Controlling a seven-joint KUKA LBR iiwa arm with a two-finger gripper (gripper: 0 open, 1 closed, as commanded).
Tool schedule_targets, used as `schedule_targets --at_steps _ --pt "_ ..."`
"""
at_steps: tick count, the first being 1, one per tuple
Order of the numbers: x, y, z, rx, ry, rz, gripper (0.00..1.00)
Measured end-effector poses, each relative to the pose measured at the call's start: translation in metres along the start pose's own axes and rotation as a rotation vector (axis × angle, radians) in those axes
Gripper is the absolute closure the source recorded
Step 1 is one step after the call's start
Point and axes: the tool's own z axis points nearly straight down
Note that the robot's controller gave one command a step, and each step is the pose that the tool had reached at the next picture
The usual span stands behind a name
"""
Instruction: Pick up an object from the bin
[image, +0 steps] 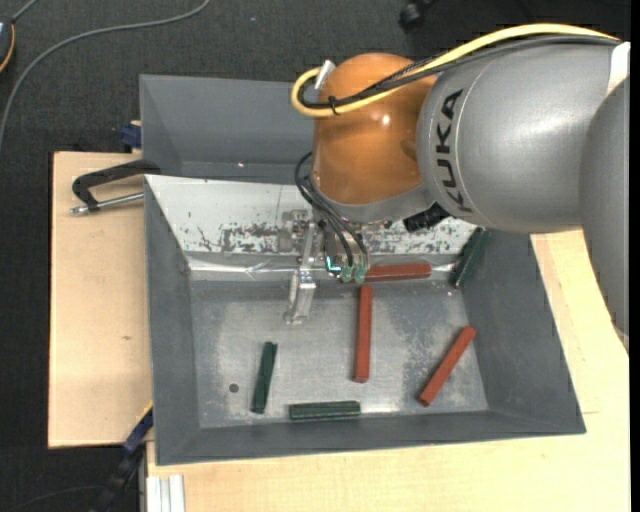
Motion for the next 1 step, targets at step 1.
schedule_targets --at_steps 1 --pt "0.0559 -0.0089 0.135 0.001 0.004 -0.221 0.0"
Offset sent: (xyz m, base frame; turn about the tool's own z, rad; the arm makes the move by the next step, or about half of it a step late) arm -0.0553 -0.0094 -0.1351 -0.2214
